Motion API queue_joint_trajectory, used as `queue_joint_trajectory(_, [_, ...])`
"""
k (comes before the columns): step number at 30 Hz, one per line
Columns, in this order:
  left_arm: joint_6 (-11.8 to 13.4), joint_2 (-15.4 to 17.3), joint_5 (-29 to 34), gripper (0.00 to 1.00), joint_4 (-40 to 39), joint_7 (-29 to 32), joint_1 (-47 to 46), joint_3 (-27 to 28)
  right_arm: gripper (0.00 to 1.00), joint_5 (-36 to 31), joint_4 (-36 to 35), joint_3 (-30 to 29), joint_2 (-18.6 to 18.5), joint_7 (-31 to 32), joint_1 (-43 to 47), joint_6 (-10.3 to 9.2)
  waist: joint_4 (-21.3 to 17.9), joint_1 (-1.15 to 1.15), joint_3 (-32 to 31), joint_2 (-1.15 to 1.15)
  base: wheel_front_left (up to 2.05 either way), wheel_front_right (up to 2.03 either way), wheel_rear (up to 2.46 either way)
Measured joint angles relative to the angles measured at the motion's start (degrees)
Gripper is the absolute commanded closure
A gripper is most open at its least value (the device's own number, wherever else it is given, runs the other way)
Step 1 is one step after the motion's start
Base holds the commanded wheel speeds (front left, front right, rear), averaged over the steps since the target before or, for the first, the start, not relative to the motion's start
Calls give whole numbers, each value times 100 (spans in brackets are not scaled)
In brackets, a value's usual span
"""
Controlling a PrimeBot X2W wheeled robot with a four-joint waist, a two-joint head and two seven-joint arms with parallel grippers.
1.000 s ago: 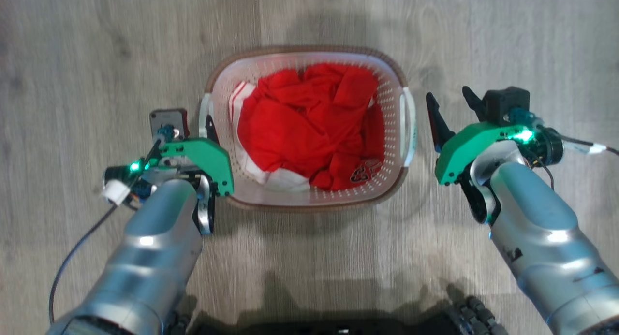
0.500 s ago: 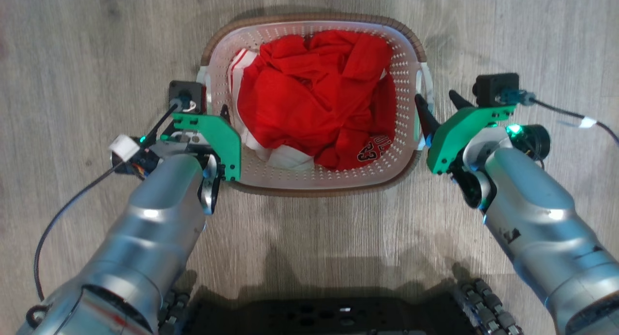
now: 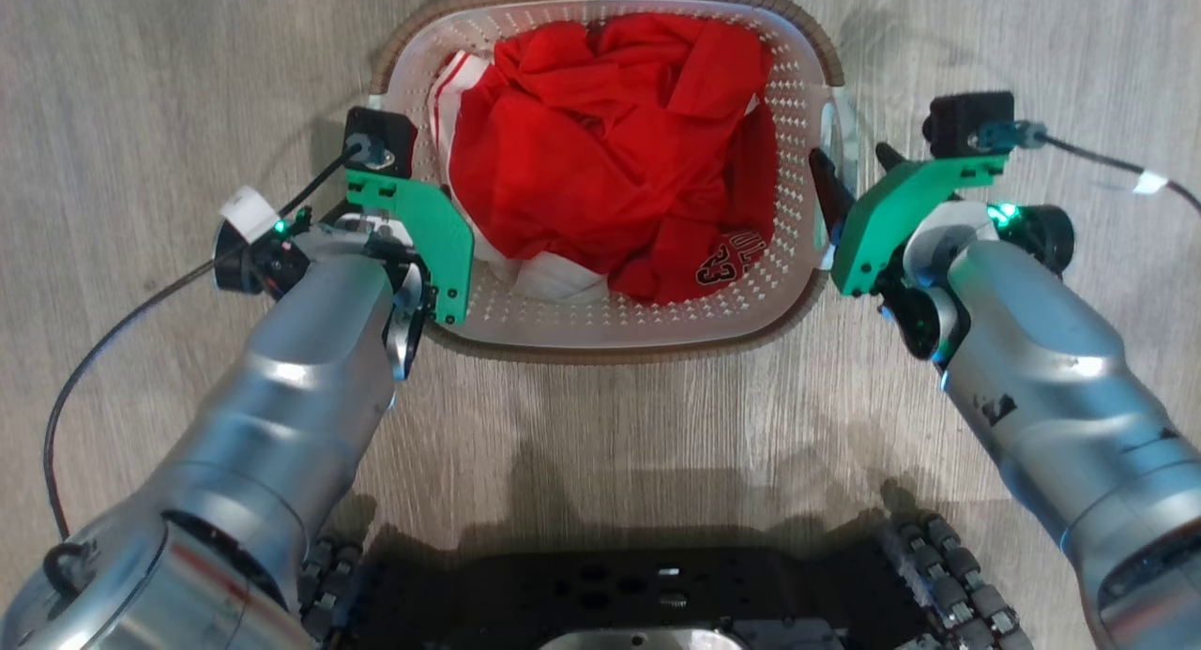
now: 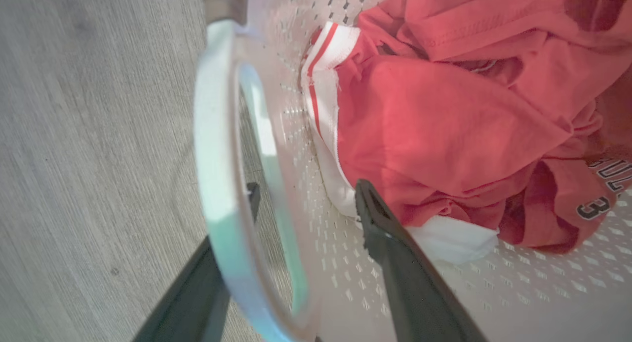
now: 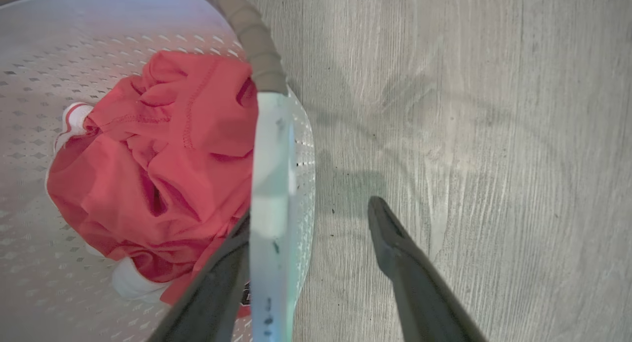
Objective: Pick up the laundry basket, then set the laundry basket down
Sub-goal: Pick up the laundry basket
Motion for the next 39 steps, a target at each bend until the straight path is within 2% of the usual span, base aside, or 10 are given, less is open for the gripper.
queue_joint_trajectory(14, [9, 1, -321, 0, -82, 88, -122, -467, 0, 327, 289, 347, 47, 43, -293, 0, 74, -1, 250, 0, 0, 0, 0])
queue_joint_trajectory(15, [10, 2, -357, 0, -87, 88, -123, -502, 7, 368, 290, 368, 58, 43, -298, 0, 76, -1, 258, 0, 0, 0, 0])
queue_joint_trajectory(16, [8, 2, -381, 7, -98, 90, -123, -521, 53, 392, 293, 400, 64, 43, -303, 0, 80, -1, 267, 0, 0, 0, 0])
queue_joint_trajectory(17, [1, 3, -422, 52, -121, 136, -124, -535, 100, 422, 300, 442, 66, 44, -313, 0, 84, -1, 278, 0, 0, 0, 0])
queue_joint_trajectory(18, [0, 3, -478, 100, -133, 137, -124, -539, 100, 442, 307, 481, 66, 43, -325, 0, 91, -1, 288, 0, 0, 0, 0])
queue_joint_trajectory(22, [-175, 81, -728, 100, -210, 136, -131, -566, 100, 564, 342, 556, -8, 43, -342, 0, 114, -1, 310, 0, 0, 0, 0])
queue_joint_trajectory(29, [-233, 77, -884, 100, -226, 189, -218, -865, 100, 812, 318, 751, -92, 120, -342, -1, 124, 0, 272, 0, 0, 0, 0])
queue_joint_trajectory(39, [-445, 74, -960, 100, -104, 466, -147, -1354, 100, 1263, 247, 1217, -212, 710, -282, -1, 67, 0, -159, 0, 0, 0, 0])
